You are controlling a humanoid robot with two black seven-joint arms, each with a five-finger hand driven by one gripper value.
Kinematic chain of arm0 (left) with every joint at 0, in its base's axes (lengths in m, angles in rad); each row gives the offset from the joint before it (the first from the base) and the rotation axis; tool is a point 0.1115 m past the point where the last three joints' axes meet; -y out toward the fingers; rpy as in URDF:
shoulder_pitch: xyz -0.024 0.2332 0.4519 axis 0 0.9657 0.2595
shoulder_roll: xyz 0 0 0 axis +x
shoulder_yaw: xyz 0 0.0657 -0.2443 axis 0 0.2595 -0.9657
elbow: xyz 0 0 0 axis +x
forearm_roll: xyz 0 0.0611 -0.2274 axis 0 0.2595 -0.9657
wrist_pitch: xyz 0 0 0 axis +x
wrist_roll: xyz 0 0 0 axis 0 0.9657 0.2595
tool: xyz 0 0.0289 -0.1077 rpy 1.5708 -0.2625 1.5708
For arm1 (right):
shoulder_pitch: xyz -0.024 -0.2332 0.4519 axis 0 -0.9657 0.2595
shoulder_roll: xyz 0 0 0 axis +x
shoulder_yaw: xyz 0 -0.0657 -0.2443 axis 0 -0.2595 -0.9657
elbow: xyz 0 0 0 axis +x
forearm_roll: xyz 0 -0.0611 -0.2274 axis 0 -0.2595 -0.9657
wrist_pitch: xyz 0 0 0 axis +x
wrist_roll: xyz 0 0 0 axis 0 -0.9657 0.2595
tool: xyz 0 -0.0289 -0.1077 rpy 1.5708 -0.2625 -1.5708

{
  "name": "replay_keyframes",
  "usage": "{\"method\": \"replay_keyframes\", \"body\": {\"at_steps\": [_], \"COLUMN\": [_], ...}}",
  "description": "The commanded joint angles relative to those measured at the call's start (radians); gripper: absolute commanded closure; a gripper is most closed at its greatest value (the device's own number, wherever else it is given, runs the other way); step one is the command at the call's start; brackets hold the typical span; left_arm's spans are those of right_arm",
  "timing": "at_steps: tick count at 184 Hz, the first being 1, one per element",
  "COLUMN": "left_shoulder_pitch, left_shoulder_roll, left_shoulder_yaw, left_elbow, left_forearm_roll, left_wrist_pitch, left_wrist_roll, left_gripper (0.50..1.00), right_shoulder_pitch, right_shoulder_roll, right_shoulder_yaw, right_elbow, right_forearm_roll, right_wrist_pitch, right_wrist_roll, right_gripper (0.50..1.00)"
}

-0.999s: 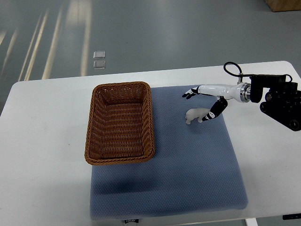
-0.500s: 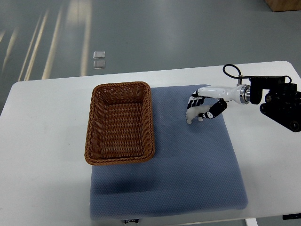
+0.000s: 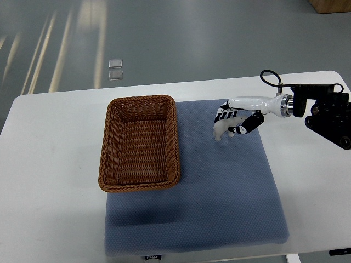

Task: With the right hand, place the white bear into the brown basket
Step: 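Lift the held bear and carry it over the brown basket, then open the right hand to drop the bear into the basket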

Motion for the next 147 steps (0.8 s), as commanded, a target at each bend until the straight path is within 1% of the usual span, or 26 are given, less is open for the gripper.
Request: {"method": "replay_keyframes", "body": {"at_steps": [1, 27, 42, 54, 87, 104, 126, 129, 130, 131, 132, 133, 134, 135, 136, 137, 138, 139, 140, 141, 142, 143, 144, 145, 146, 147], "left_shoulder_pitch": [0.0, 0.001, 0.0, 0.0, 0.001, 0.0, 0.0, 0.001, 0.001, 0.001, 0.001, 0.0, 0.0, 0.0, 0.0, 0.0, 0.0, 0.001, 0.001, 0.0, 0.0, 0.0, 0.0, 0.0, 0.0, 0.001], "left_shoulder_roll": [0.0, 0.0, 0.0, 0.0, 0.0, 0.0, 0.0, 0.0, 0.0, 0.0, 0.0, 0.0, 0.0, 0.0, 0.0, 0.0, 0.0, 0.0, 0.0, 0.0, 0.0, 0.0, 0.0, 0.0, 0.0, 0.0], "left_shoulder_yaw": [0.0, 0.0, 0.0, 0.0, 0.0, 0.0, 0.0, 0.0, 0.0, 0.0, 0.0, 0.0, 0.0, 0.0, 0.0, 0.0, 0.0, 0.0, 0.0, 0.0, 0.0, 0.0, 0.0, 0.0, 0.0, 0.0], "left_elbow": [0.0, 0.0, 0.0, 0.0, 0.0, 0.0, 0.0, 0.0, 0.0, 0.0, 0.0, 0.0, 0.0, 0.0, 0.0, 0.0, 0.0, 0.0, 0.0, 0.0, 0.0, 0.0, 0.0, 0.0, 0.0, 0.0], "left_forearm_roll": [0.0, 0.0, 0.0, 0.0, 0.0, 0.0, 0.0, 0.0, 0.0, 0.0, 0.0, 0.0, 0.0, 0.0, 0.0, 0.0, 0.0, 0.0, 0.0, 0.0, 0.0, 0.0, 0.0, 0.0, 0.0, 0.0], "left_wrist_pitch": [0.0, 0.0, 0.0, 0.0, 0.0, 0.0, 0.0, 0.0, 0.0, 0.0, 0.0, 0.0, 0.0, 0.0, 0.0, 0.0, 0.0, 0.0, 0.0, 0.0, 0.0, 0.0, 0.0, 0.0, 0.0, 0.0], "left_wrist_roll": [0.0, 0.0, 0.0, 0.0, 0.0, 0.0, 0.0, 0.0, 0.0, 0.0, 0.0, 0.0, 0.0, 0.0, 0.0, 0.0, 0.0, 0.0, 0.0, 0.0, 0.0, 0.0, 0.0, 0.0, 0.0, 0.0], "left_gripper": [0.5, 0.5, 0.5, 0.5, 0.5, 0.5, 0.5, 0.5, 0.5, 0.5, 0.5, 0.5, 0.5, 0.5, 0.5, 0.5, 0.5, 0.5, 0.5, 0.5, 0.5, 0.5, 0.5, 0.5, 0.5, 0.5], "right_shoulder_pitch": [0.015, 0.029, 0.033, 0.039, 0.084, 0.099, 0.116, 0.118, 0.118, 0.118, 0.118, 0.118, 0.118, 0.118, 0.118, 0.118, 0.118, 0.118, 0.118, 0.118, 0.118, 0.116, 0.116, 0.116, 0.116, 0.115], "right_shoulder_roll": [0.0, 0.008, 0.014, 0.033, 0.203, 0.258, 0.33, 0.344, 0.344, 0.349, 0.349, 0.355, 0.355, 0.359, 0.359, 0.365, 0.366, 0.37, 0.37, 0.375, 0.375, 0.379, 0.379, 0.384, 0.384, 0.385], "right_shoulder_yaw": [0.007, 0.01, 0.022, 0.022, 0.014, 0.011, 0.01, 0.01, 0.01, 0.01, 0.01, 0.01, 0.01, 0.01, 0.01, 0.011, 0.011, 0.011, 0.011, 0.01, 0.01, 0.01, 0.01, 0.01, 0.01, 0.01], "right_elbow": [0.01, 0.048, 0.119, 0.14, 0.101, 0.084, 0.05, 0.042, 0.042, 0.038, 0.038, 0.033, 0.033, 0.03, 0.03, 0.027, 0.027, 0.024, 0.024, 0.022, 0.022, 0.018, 0.018, 0.016, 0.016, 0.015], "right_forearm_roll": [0.021, 0.042, 0.065, 0.07, 0.056, 0.055, 0.053, 0.053, 0.053, 0.053, 0.053, 0.053, 0.053, 0.053, 0.053, 0.053, 0.053, 0.053, 0.053, 0.055, 0.055, 0.055, 0.055, 0.055, 0.055, 0.055], "right_wrist_pitch": [0.001, -0.004, -0.01, -0.013, -0.056, -0.057, -0.06, -0.062, -0.062, -0.062, -0.062, -0.064, -0.064, -0.067, -0.067, -0.068, -0.068, -0.07, -0.07, -0.073, -0.073, -0.074, -0.074, -0.076, -0.076, -0.077], "right_wrist_roll": [0.043, 0.045, 0.045, 0.045, 0.045, -0.014, -0.071, -0.081, -0.081, -0.086, -0.086, -0.09, -0.09, -0.095, -0.095, -0.101, -0.101, -0.106, -0.106, -0.109, -0.109, -0.113, -0.113, -0.116, -0.117, -0.12], "right_gripper": [1.0, 1.0, 1.0, 1.0, 1.0, 1.0, 0.998, 0.965, 0.965, 0.949, 0.948, 0.932, 0.932, 0.912, 0.912, 0.887, 0.887, 0.855, 0.854, 0.816, 0.816, 0.765, 0.765, 0.706, 0.705, 0.657]}}
